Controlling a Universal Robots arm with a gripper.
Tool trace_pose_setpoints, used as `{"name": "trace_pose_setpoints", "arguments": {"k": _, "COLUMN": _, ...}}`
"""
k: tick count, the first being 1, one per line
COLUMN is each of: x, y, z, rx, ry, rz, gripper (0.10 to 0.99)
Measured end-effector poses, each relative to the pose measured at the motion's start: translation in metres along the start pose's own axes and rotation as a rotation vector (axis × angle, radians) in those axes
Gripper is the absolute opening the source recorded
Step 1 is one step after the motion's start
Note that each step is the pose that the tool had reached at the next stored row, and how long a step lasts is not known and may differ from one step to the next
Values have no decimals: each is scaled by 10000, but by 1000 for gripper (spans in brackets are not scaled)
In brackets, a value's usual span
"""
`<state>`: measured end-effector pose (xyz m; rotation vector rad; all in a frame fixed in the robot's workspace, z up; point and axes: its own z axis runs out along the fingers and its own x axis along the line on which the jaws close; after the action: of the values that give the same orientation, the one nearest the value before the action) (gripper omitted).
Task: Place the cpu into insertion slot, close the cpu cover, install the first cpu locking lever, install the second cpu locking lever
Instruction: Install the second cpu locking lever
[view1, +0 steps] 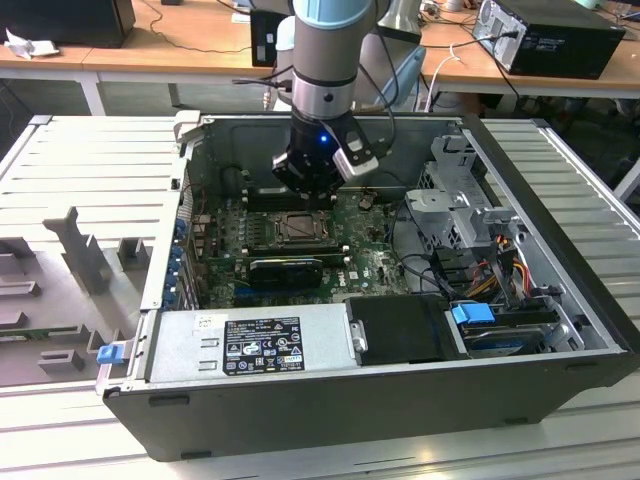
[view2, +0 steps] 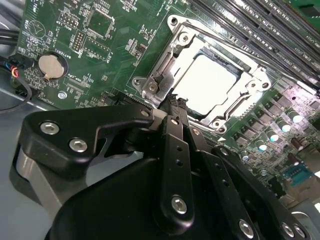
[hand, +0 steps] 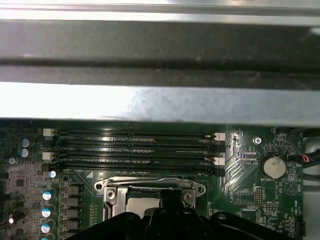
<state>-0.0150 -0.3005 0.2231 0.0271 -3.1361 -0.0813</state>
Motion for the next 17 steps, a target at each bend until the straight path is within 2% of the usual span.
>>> {"name": "trace_pose_setpoints", "arguments": {"k": 9, "x": 0, "y": 1, "z": -27, "rx": 6, "ry": -1, "rz": 0, "gripper": 106}}
{"name": "trace_pose_setpoints", "arguments": {"k": 17, "x": 1, "y": -32, "z": -29, "rx": 6, "ry": -1, "rz": 1, "gripper": 106}}
